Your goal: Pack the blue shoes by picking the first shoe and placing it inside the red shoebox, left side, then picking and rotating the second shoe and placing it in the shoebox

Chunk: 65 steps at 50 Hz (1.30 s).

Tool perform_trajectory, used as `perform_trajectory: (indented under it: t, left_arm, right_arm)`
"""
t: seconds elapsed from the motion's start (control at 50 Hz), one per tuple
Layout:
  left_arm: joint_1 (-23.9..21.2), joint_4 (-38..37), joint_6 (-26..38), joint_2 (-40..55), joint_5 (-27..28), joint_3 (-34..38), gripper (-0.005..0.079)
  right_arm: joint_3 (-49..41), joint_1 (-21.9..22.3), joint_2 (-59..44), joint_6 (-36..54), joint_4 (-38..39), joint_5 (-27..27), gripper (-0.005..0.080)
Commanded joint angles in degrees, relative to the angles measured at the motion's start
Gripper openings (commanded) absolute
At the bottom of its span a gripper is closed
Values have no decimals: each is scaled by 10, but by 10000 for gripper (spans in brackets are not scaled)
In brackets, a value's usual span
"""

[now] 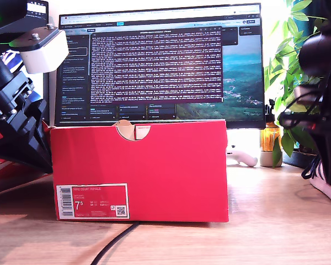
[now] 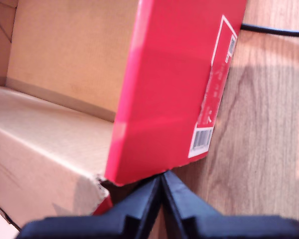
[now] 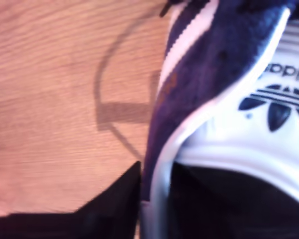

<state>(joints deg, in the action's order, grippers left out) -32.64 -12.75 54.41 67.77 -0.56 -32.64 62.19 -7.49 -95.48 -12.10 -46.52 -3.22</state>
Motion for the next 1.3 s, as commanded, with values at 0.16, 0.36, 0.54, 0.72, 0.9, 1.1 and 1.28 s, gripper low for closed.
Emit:
perform_trajectory:
  t: [0.16,0.36,0.54,0.72,0.9,1.1,1.28]
  left_arm:
    - [-2,8,2,5,0,-4,-19]
    - [-2,8,0,5,0,-4,-19]
    - [-2,8,0,5,0,-4,-19]
    - [-2,7,0,5,0,-4,-19]
    - [-2,7,0,5,0,-4,-19]
    - [-2,8,0,5,1,-4,-19]
    - [-2,8,0,5,1,-4,-19]
  right_arm:
    - [2,-5,-3,-16,-5,2,-12]
    - [10,-25,34,-39,-22,3,-13]
    - [42,-54,74,-57,-54,2,-13]
    - [96,-93,99,-88,-59,-24,-12]
    - [158,-141,99,-118,-39,-52,-13]
    - [179,-183,97,-162,25,-89,-13]
    - [179,-204,78,-203,92,-119,-13]
